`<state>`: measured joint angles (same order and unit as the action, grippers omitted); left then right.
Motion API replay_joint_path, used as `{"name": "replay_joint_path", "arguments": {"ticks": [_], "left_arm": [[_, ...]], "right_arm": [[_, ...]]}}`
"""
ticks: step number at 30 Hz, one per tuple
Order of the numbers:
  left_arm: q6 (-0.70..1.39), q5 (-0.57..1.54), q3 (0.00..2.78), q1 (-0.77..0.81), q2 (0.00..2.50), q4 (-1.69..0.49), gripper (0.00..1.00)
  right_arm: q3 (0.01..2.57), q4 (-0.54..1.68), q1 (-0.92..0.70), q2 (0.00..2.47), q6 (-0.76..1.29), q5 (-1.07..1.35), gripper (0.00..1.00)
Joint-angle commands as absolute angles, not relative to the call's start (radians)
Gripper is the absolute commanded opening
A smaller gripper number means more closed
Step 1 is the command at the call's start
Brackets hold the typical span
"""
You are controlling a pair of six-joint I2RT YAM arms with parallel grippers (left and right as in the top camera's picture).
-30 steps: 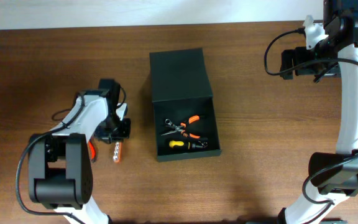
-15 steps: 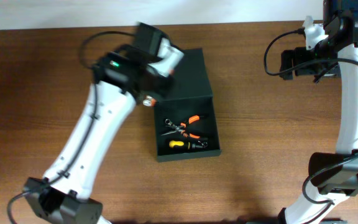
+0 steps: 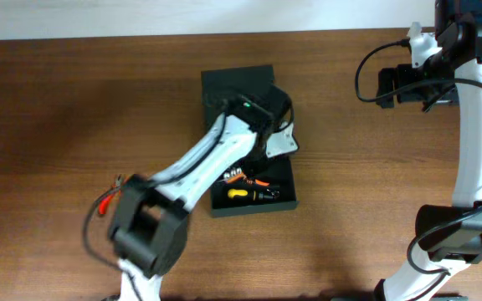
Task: Pack container
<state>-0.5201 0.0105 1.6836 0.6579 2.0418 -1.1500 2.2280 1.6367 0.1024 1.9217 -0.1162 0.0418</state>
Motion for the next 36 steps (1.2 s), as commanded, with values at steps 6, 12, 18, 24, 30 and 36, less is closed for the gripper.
{"name": "replay_joint_path", "arguments": {"ticks": [6,12,18,24,30,36], "left_arm": [[-0.535,-0.006,1.691,0.65,2.123,-1.175,0.46],[-0.399,-0.107,1.938,0.639,2.102,-1.421,0.55],[-0.276,-0.196,2.147,0.563,1.961,-1.549,0.69],[-0.109,-0.233,2.147,0.347,1.798,-1.585,0.79],[0.009,-0.248,2.144,0.106,1.747,-1.668,0.92],[0.081,-0.248,2.072,0.016,1.741,-1.685,0.98]], "right_arm": [[2.227,1.642,0.106,1.92,-0.123,0.048,0.99],[2.227,1.642,0.106,1.92,-0.123,0.048,0.99],[2.227,1.642,0.106,1.92,-0.123,0.048,0.99],[2.227,1.642,0.106,1.92,-0.123,0.048,0.99],[2.227,1.641,0.106,1.92,-0.123,0.048,0.99],[2.227,1.637,0.106,1.92,-0.123,0.047,0.99]]}}
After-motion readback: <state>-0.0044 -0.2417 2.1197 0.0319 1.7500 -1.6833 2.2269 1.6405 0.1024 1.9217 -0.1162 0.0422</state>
